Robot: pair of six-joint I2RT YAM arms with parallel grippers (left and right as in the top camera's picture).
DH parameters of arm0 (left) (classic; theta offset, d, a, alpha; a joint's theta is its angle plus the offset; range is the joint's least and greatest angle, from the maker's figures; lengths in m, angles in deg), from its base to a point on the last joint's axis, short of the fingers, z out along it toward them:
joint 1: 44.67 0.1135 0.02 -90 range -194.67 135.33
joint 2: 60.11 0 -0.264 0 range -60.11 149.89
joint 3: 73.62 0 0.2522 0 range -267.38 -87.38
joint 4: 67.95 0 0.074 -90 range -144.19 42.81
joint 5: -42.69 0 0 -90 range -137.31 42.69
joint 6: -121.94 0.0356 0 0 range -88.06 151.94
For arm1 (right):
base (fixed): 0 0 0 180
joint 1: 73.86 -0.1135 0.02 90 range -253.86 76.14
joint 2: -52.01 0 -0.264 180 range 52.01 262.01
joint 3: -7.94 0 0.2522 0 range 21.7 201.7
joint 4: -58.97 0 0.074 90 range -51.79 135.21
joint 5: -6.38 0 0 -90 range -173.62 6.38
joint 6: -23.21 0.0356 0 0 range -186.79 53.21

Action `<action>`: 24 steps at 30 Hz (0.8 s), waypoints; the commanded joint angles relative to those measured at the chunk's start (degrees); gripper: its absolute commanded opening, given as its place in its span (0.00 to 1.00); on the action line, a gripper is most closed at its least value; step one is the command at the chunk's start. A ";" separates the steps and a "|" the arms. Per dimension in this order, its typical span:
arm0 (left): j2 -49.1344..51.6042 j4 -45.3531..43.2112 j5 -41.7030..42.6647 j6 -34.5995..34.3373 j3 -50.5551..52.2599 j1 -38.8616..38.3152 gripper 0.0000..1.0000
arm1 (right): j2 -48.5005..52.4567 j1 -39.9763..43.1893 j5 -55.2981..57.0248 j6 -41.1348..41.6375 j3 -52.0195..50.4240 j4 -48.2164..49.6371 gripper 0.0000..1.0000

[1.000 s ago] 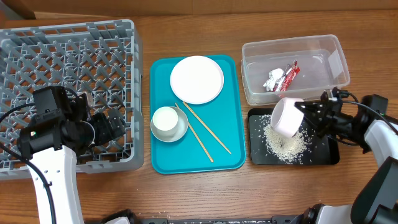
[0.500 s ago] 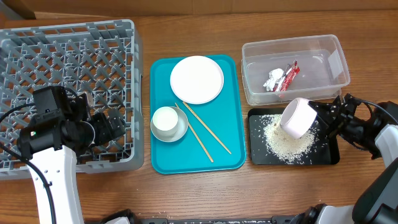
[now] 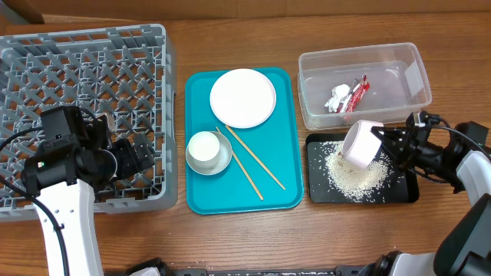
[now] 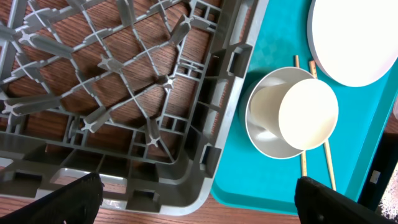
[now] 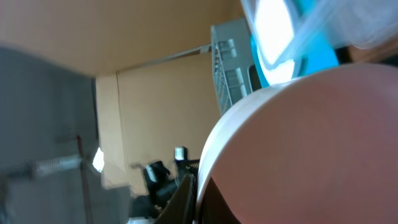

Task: Sort waste into correct bins and load items into the dishwasher
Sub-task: 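Tip the pink bowl over the black tray to dump the rice, then place the emptied pink bowl onto the white plate with right gripper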

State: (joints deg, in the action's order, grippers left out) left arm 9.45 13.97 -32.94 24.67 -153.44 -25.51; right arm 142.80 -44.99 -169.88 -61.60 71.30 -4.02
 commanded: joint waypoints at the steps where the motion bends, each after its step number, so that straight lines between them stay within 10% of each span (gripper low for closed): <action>1: 0.07 0.15 0.26 1.07 -1.27 -0.11 1.00 | -1.31 -2.27 -3.50 -14.38 0.37 -0.85 0.04; 11: 0.07 0.13 0.24 1.07 -1.29 -0.11 1.00 | -1.44 -4.37 7.91 -14.03 2.14 -4.83 0.04; 24: 0.07 -0.72 0.26 1.05 -1.29 -0.11 1.00 | -4.11 -20.83 38.66 -21.05 29.92 -26.75 0.04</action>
State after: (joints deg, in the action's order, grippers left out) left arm 9.45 13.47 -32.94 24.67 -153.44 -25.51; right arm 140.61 -59.57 -141.51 -81.16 94.25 -29.73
